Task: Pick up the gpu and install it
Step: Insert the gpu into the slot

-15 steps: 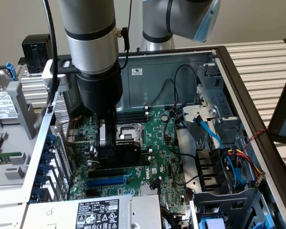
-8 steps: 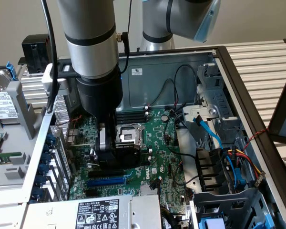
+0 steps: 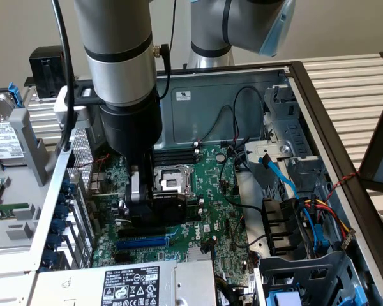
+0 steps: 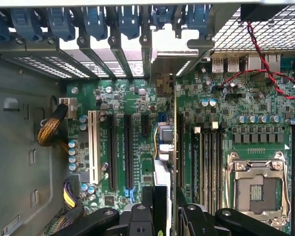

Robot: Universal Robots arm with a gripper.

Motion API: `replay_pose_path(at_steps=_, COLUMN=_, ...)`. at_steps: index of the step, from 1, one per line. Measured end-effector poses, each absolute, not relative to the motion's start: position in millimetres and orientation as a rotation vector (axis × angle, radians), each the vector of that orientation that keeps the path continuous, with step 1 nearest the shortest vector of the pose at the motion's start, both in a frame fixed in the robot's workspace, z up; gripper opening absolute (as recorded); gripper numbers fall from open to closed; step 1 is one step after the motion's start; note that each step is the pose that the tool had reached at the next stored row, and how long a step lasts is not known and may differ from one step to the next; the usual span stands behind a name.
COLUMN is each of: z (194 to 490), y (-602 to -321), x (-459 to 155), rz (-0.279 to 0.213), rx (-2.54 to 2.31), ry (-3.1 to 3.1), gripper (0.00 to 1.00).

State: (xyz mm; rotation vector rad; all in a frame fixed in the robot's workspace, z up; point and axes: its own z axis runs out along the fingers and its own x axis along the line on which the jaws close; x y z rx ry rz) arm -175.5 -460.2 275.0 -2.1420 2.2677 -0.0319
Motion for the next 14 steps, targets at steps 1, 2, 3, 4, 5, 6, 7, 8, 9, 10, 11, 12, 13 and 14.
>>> replay_pose_path(at_steps=1, z=274.9, y=-460.2, x=-175.9, rz=-0.032, rx=-2.142, ry=2.268, gripper=0.27)
replay_pose_path(at_steps=2, z=274.8, y=-460.2, x=-176.3, rz=-0.032, rx=-2.142, ry=2.268, gripper=0.27)
replay_pose_path(at_steps=3, z=274.1, y=-460.2, x=-176.6, rz=-0.032, rx=-2.142, ry=2.267, gripper=0.27)
replay_pose_path(at_steps=4, z=273.2, y=-460.2, x=-176.9, rz=-0.032, rx=-2.142, ry=2.268, gripper=0.27)
replay_pose_path(at_steps=5, z=272.3, y=-460.2, x=-177.1, rz=-0.032, rx=-2.142, ry=2.268, gripper=0.27)
replay_pose_path(at_steps=6, z=271.3, y=-460.2, x=-177.6, rz=-0.032, rx=-2.142, ry=2.268, gripper=0.27)
replay_pose_path(at_steps=7, z=270.2, y=-460.2, x=-178.2, rz=-0.032, rx=-2.142, ry=2.268, gripper=0.27)
replay_pose_path(at_steps=8, z=269.7, y=-460.2, x=-178.8, rz=-0.032, rx=-2.142, ry=2.268, gripper=0.27)
replay_pose_path(at_steps=9, z=269.6, y=-460.2, x=-179.1, rz=-0.032, rx=-2.142, ry=2.268, gripper=0.27)
replay_pose_path(at_steps=10, z=269.6, y=-460.1, x=-179.3, rz=-0.032, rx=-2.143, ry=2.268, gripper=0.27)
replay_pose_path(at_steps=11, z=269.5, y=-460.1, x=-179.5, rz=-0.032, rx=-2.143, ry=2.268, gripper=0.27)
replay_pose_path(at_steps=12, z=269.2, y=-460.1, x=-179.7, rz=-0.032, rx=-2.142, ry=2.268, gripper=0.27)
replay_pose_path(at_steps=13, z=268.8, y=-460.0, x=-179.8, rz=-0.032, rx=-2.142, ry=2.267, gripper=0.27)
replay_pose_path(at_steps=14, z=268.6, y=-460.0, x=-180.0, rz=-0.032, rx=-2.142, ry=2.268, gripper=0.27)
